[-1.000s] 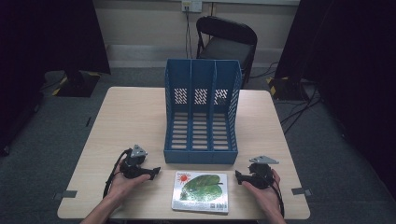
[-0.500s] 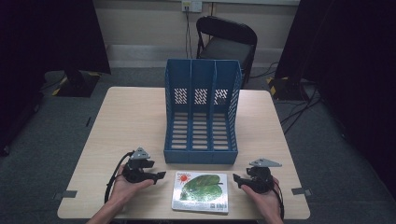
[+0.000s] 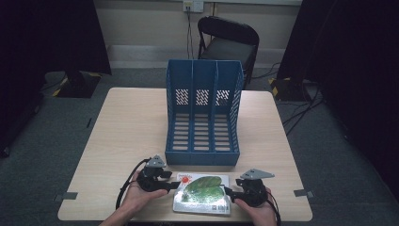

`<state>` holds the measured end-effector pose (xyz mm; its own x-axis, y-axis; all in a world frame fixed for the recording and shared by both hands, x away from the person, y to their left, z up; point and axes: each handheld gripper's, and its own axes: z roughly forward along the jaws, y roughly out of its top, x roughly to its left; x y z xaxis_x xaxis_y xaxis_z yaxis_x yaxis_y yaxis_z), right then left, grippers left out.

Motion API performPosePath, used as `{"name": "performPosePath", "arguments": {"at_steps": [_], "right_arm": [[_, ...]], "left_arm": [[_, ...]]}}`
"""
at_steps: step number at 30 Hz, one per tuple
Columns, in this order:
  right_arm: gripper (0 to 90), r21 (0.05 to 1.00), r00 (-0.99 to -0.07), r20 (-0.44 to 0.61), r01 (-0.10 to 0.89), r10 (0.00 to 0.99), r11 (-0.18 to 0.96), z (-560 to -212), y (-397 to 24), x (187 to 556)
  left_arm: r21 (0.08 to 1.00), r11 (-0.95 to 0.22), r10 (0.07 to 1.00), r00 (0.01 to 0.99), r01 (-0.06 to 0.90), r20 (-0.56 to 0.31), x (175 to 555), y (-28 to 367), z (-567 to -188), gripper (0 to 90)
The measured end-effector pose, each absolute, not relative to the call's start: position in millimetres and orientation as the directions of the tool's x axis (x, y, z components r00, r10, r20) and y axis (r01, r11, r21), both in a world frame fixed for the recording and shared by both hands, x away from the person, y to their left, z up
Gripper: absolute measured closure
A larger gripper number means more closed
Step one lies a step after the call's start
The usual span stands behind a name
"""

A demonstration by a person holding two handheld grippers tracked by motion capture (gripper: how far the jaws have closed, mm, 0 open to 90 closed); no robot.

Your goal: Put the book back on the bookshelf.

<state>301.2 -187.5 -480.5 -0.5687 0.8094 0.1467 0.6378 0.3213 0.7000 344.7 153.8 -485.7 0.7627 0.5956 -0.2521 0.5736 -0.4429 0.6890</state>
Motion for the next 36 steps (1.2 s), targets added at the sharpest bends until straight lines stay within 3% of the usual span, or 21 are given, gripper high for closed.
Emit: {"name": "performPosePath", "arguments": {"at_steps": [11,27,33,36], "right_arm": [[38.6,0.672,-0.607,0.210,0.659,0.767,0.338,-488.1,-176.9,299.2],[37.5,0.673,-0.611,0.205,0.655,0.765,0.343,-488.3,-169.0,297.5],[37.6,0.654,-0.633,0.234,0.664,0.738,0.363,-487.6,-173.0,292.8],[36.2,0.653,-0.644,0.231,0.658,0.729,0.375,-487.4,-173.2,291.5]], "left_arm": [[0.675,-0.461,0.592,0.767,0.576,-0.249,343.1,142.8,-492.2,39.4],[0.682,-0.454,0.603,0.761,0.573,-0.239,345.9,141.5,-492.8,39.0],[0.667,-0.434,0.638,0.729,0.606,-0.247,346.8,144.4,-491.4,28.1],[0.673,-0.405,0.645,0.715,0.619,-0.269,349.4,146.4,-492.6,28.0]]}}
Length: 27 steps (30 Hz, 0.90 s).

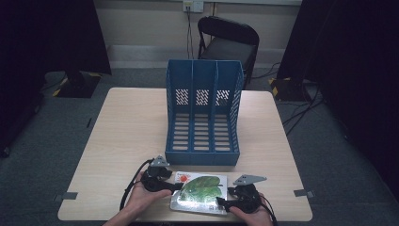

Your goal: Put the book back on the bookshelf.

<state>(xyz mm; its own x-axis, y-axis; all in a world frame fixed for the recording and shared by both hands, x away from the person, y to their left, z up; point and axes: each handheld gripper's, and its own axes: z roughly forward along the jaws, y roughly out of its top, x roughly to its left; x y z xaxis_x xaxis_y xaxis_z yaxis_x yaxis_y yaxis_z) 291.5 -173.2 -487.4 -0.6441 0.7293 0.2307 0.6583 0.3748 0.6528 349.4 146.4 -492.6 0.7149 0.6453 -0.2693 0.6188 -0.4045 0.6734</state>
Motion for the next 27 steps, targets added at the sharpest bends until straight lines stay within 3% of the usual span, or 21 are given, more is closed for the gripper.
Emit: {"name": "performPosePath", "arguments": {"at_steps": [10,19,27], "right_arm": [[26.9,0.651,-0.671,0.225,0.643,0.707,0.403,-490.1,-159.5,290.4],[25.6,0.648,-0.689,0.229,0.635,0.688,0.420,-490.0,-160.6,287.4],[22.1,0.648,-0.690,0.223,0.632,0.688,0.424,-489.9,-157.2,288.1]], "left_arm": [[0.682,-0.403,0.641,0.720,0.610,-0.266,349.2,142.0,-493.7,27.9],[0.650,-0.378,0.646,0.691,0.659,-0.324,344.6,152.3,-491.1,31.8],[0.674,-0.390,0.653,0.704,0.627,-0.278,348.3,146.1,-492.7,34.4]]}}
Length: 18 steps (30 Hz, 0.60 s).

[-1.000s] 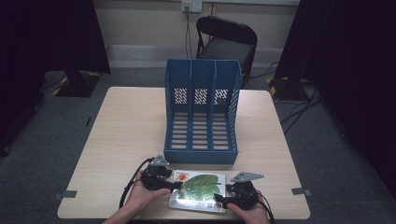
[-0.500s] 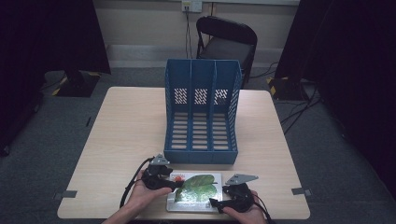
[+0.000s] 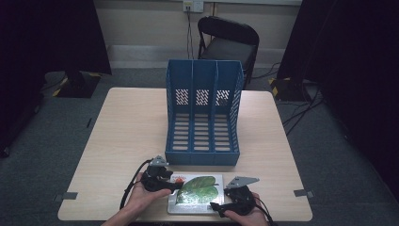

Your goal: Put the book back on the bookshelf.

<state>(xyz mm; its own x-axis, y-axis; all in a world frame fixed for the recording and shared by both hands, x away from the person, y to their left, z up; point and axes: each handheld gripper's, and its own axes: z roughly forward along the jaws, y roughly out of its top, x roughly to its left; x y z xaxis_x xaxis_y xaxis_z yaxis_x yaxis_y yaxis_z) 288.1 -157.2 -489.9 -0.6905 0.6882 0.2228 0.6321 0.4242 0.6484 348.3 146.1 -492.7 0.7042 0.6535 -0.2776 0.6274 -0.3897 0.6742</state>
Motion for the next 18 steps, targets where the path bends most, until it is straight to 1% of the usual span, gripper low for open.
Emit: {"name": "performPosePath", "arguments": {"at_steps": [3,4,5,6,7,10,11,13,14,15,16,18], "right_arm": [[20.3,0.649,-0.695,0.232,0.632,0.681,0.423,-490.3,-153.3,286.9],[20.2,0.649,-0.705,0.221,0.623,0.674,0.438,-490.4,-150.8,285.6],[20.6,0.646,-0.713,0.201,0.612,0.672,0.456,-489.8,-148.9,284.2],[21.6,0.646,-0.713,0.205,0.613,0.670,0.454,-489.6,-148.8,283.9],[22.6,0.645,-0.714,0.215,0.616,0.667,0.451,-489.6,-149.6,283.9],[23.2,0.646,-0.723,0.218,0.611,0.656,0.458,-489.8,-151.6,283.5],[22.3,0.645,-0.728,0.221,0.608,0.649,0.463,-490.0,-152.4,282.4],[21.8,0.646,-0.733,0.216,0.602,0.645,0.468,-490.1,-152.4,282.1],[20.2,0.642,-0.738,0.214,0.600,0.640,0.477,-489.9,-151.7,280.9],[19.8,0.643,-0.741,0.211,0.596,0.637,0.480,-490.0,-151.5,280.7],[19.3,0.643,-0.741,0.211,0.597,0.638,0.480,-490.1,-151.4,280.7],[17.9,0.643,-0.746,0.208,0.592,0.633,0.486,-490.4,-150.8,280.4]], "left_arm": [[0.678,-0.389,0.650,0.707,0.623,-0.278,351.9,143.8,-493.3,37.9],[0.673,-0.393,0.652,0.706,0.627,-0.277,352.2,145.3,-492.4,38.6],[0.664,-0.377,0.658,0.691,0.646,-0.299,352.0,147.6,-491.7,40.6],[0.655,-0.360,0.656,0.680,0.664,-0.327,351.8,151.1,-491.0,39.6],[0.656,-0.349,0.658,0.674,0.669,-0.336,350.4,155.4,-489.7,38.2],[0.652,-0.351,0.661,0.671,0.672,-0.336,348.0,161.3,-487.1,37.8],[0.638,-0.357,0.679,0.659,0.682,-0.324,345.2,165.5,-484.5,40.5],[0.633,-0.359,0.682,0.656,0.686,-0.324,343.9,167.6,-483.4,45.3],[0.608,-0.375,0.698,0.644,0.700,-0.312,342.2,168.6,-483.0,50.3],[0.594,-0.384,0.712,0.637,0.707,-0.297,340.7,168.8,-483.4,51.7],[0.591,-0.383,0.687,0.647,0.710,-0.331,341.5,168.6,-485.6,53.9],[0.593,-0.386,0.693,0.646,0.706,-0.319,341.6,166.3,-485.2,55.0]]}}
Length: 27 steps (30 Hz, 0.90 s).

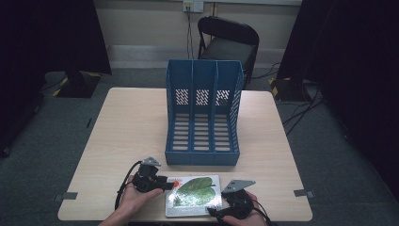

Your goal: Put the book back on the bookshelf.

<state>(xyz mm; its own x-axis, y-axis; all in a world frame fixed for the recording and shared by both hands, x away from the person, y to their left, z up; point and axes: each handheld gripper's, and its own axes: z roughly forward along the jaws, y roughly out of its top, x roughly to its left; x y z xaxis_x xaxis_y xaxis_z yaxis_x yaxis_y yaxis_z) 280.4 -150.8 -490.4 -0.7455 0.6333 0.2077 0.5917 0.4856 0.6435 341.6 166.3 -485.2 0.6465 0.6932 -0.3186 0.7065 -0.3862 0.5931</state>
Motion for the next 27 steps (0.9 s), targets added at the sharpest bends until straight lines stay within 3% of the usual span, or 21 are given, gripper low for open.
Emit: {"name": "performPosePath", "arguments": {"at_steps": [9,16,20,27], "right_arm": [[8.6,0.645,-0.741,0.184,0.587,0.646,0.490,-492.0,-145.6,279.2],[7.4,0.646,-0.743,0.181,0.584,0.644,0.492,-492.4,-144.7,278.8],[7.4,0.648,-0.744,0.177,0.580,0.644,0.493,-492.7,-144.6,278.3],[7.3,0.651,-0.743,0.172,0.579,0.647,0.491,-493.1,-144.0,278.0]], "left_arm": [[0.624,-0.355,0.694,0.644,0.696,-0.323,354.2,159.8,-488.9,58.1],[0.635,-0.340,0.684,0.646,0.694,-0.339,360.2,160.1,-491.1,58.1],[0.642,-0.339,0.677,0.653,0.687,-0.341,357.1,156.1,-491.2,45.9],[0.646,-0.304,0.674,0.638,0.700,-0.373,356.9,160.9,-488.4,48.0]]}}
